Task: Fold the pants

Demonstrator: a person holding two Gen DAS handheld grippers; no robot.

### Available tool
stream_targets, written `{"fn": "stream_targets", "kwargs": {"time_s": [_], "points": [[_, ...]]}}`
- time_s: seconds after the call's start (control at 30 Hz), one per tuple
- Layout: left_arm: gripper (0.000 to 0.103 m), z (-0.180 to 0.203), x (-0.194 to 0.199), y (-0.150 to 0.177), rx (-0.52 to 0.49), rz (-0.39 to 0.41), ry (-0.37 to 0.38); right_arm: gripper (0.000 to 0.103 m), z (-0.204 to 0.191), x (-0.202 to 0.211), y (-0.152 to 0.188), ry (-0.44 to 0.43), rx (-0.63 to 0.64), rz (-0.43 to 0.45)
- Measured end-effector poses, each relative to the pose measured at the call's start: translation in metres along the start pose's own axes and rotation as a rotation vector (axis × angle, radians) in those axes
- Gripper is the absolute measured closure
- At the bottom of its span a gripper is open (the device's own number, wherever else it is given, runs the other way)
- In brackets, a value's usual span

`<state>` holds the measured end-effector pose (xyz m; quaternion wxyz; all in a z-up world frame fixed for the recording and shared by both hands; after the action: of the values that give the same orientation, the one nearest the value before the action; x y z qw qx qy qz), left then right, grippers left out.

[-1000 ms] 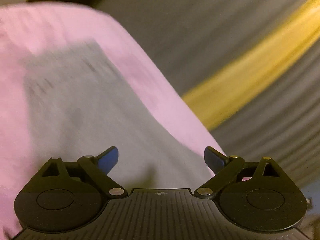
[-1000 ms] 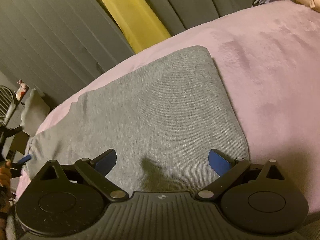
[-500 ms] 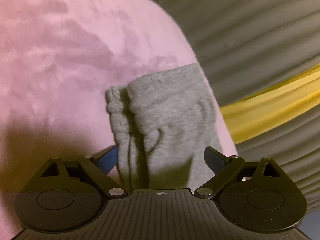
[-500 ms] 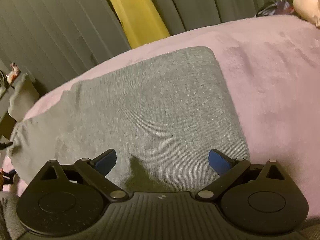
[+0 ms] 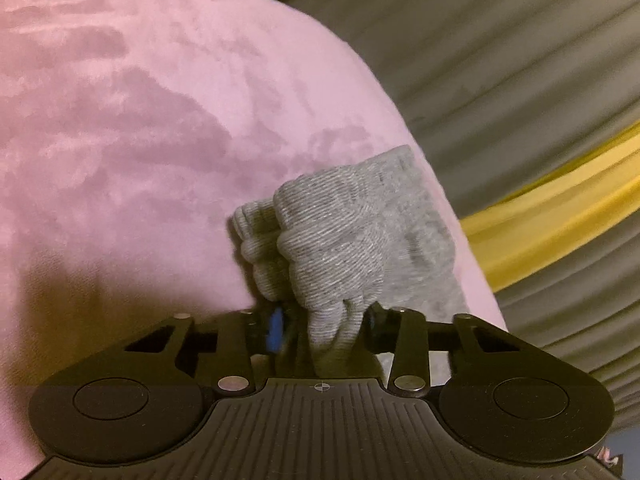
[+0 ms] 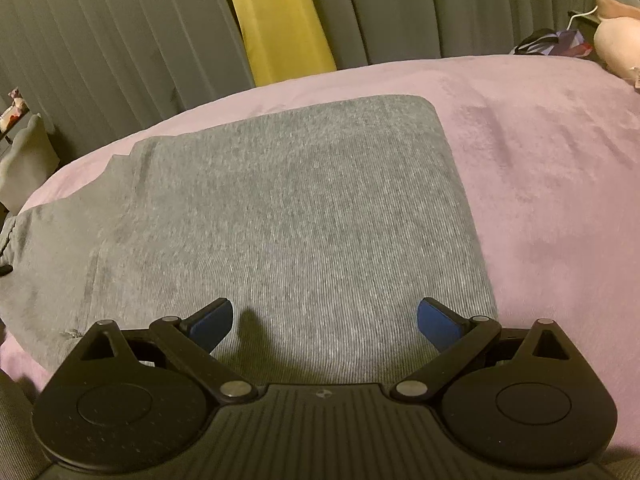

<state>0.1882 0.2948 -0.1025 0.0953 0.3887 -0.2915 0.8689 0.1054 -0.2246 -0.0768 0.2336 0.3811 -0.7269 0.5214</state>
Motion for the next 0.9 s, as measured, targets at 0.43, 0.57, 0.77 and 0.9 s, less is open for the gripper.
{"fn": "stream_targets", "kwargs": {"time_s": [0.43,0.57,0.77,0.9], "points": [[0.009,0.000,-0.012,0.002,0.033,-0.006,0.123,0.004,0.001,-0.001,-0.001,-0.003,0.004,-0.001],[0.022,0.017,-0.017,0.003,0.000,0.008,0.048,0.004,0.000,-0.001,0.000,0.000,0.009,-0.003],[0.075,0.031,-0.005,0.004,-0.074,0.035,0.033,0.004,0.001,0.000,0.000,-0.007,-0.003,0.002],[0.076,0.085,0.040,0.017,-0.365,0.187,0.065,0.004,0.004,0.001,-0.001,-0.018,-0.018,0.006]]}}
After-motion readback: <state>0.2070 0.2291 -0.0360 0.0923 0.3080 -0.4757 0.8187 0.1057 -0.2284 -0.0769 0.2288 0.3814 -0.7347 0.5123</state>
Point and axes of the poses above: each gripper's, at about its wrist camera, not at the fingertips, and x roughly against the way its jaws point, z to its right, y to its underside, the point moved 3 cm from there along -x, roughly the way its jaws point, and after that the axes turned 9 degrees about -y, right-handed, at the moved point
